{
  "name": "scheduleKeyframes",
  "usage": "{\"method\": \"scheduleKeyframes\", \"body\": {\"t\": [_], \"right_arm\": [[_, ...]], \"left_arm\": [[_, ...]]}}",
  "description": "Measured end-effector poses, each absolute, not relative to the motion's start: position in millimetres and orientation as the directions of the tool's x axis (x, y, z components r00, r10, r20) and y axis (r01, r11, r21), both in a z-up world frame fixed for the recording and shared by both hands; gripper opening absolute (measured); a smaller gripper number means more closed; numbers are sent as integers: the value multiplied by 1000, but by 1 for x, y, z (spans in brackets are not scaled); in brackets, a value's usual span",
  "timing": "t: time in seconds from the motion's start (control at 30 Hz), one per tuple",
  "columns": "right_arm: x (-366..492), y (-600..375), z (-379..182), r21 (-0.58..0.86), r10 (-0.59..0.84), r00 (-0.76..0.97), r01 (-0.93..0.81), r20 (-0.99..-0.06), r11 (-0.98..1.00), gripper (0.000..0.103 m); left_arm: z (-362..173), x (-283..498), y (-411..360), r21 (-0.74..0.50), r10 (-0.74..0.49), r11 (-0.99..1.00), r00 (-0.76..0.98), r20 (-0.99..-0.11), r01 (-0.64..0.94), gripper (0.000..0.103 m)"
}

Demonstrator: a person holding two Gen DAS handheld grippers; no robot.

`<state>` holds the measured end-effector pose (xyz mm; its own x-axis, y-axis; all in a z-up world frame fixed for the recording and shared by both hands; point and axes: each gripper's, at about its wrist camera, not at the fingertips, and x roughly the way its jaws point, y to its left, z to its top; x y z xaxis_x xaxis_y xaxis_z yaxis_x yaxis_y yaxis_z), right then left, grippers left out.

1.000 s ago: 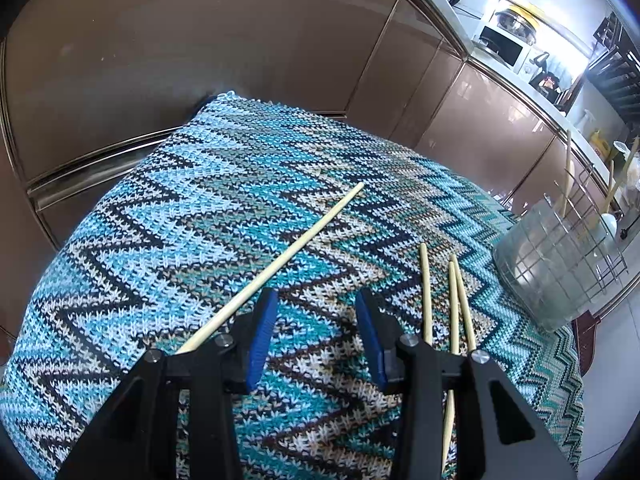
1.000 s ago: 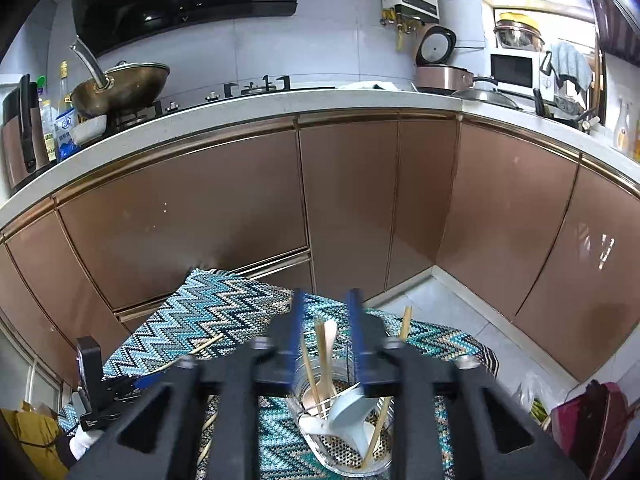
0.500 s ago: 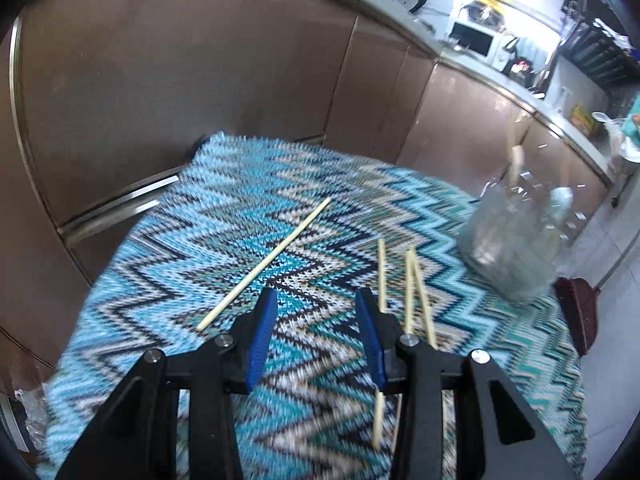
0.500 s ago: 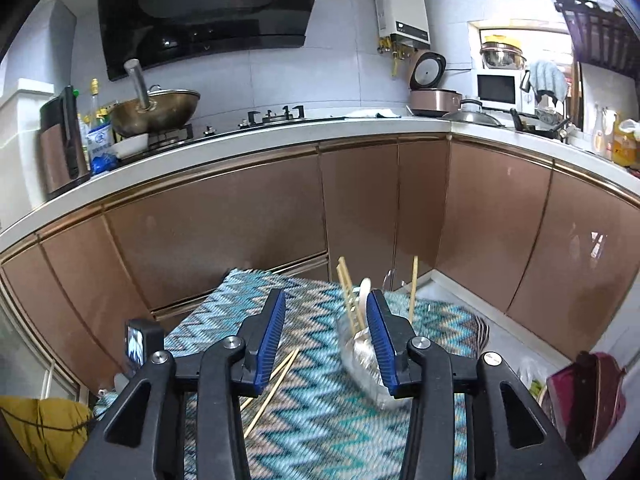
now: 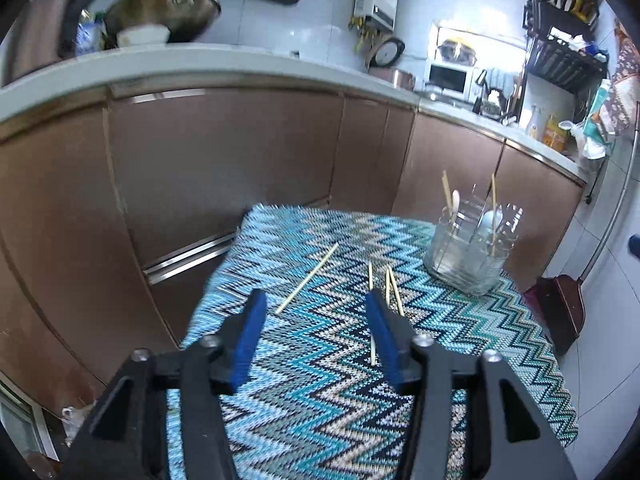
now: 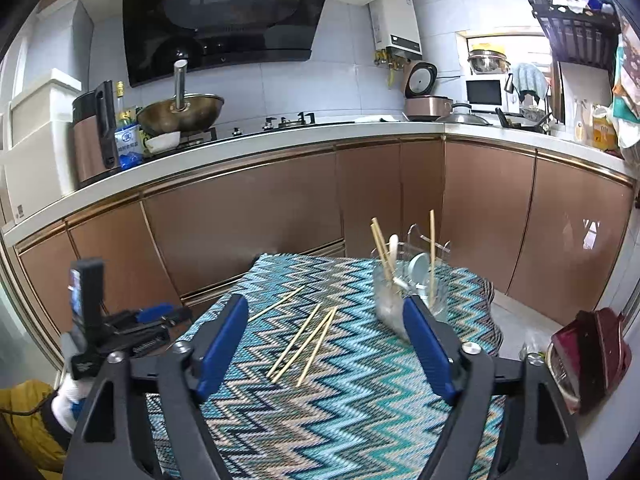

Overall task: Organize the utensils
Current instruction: 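Withdraw both open tools from the holder above the cloth, then move both tools down toward the remaining chopsticks on the cloth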

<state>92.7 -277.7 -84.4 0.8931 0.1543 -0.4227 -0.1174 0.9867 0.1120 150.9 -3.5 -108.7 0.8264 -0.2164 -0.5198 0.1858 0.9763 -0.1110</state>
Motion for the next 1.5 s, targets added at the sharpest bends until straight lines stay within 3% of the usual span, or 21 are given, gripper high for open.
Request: {"method": "scheduleKeyframes", "body": {"t": [0.07, 0.4, 0.47, 0.8, 1.03, 1.17, 1.3, 1.5], "right_arm": [[86, -270, -88, 113, 154, 894, -117, -421, 987, 88], [59, -244, -94, 71, 117, 910, -96, -399, 993, 92], [54, -242, -92, 56, 106, 918, -92, -382, 994, 100], [38, -239, -91, 21, 82, 946, -79, -313, 997, 103], [36, -247, -95, 66, 123, 953, -109, -278, 992, 103], [44, -253, -98, 100, 153, 946, -130, -285, 987, 103], [61, -258, -108, 107, 161, 925, -131, -344, 986, 103], [111, -262, -140, 97, 135, 848, -99, -512, 990, 101]], "left_arm": [[-99, 136, 2, -98, -210, 978, 845, -492, 186, 52], [-74, 90, 17, -69, -162, 987, 907, -388, 147, 55], [-70, 82, 17, -43, -140, 990, 922, -362, 134, 55], [-58, 63, 9, 25, -115, 991, 943, -311, 129, 55], [-61, 70, -1, 66, -107, 988, 927, -359, 139, 55], [-64, 83, 1, 54, -122, 986, 907, -404, 157, 63], [-72, 103, 3, 44, -148, 981, 872, -467, 190, 63], [-99, 159, -13, -32, -266, 949, 744, -612, 312, 63]]}}
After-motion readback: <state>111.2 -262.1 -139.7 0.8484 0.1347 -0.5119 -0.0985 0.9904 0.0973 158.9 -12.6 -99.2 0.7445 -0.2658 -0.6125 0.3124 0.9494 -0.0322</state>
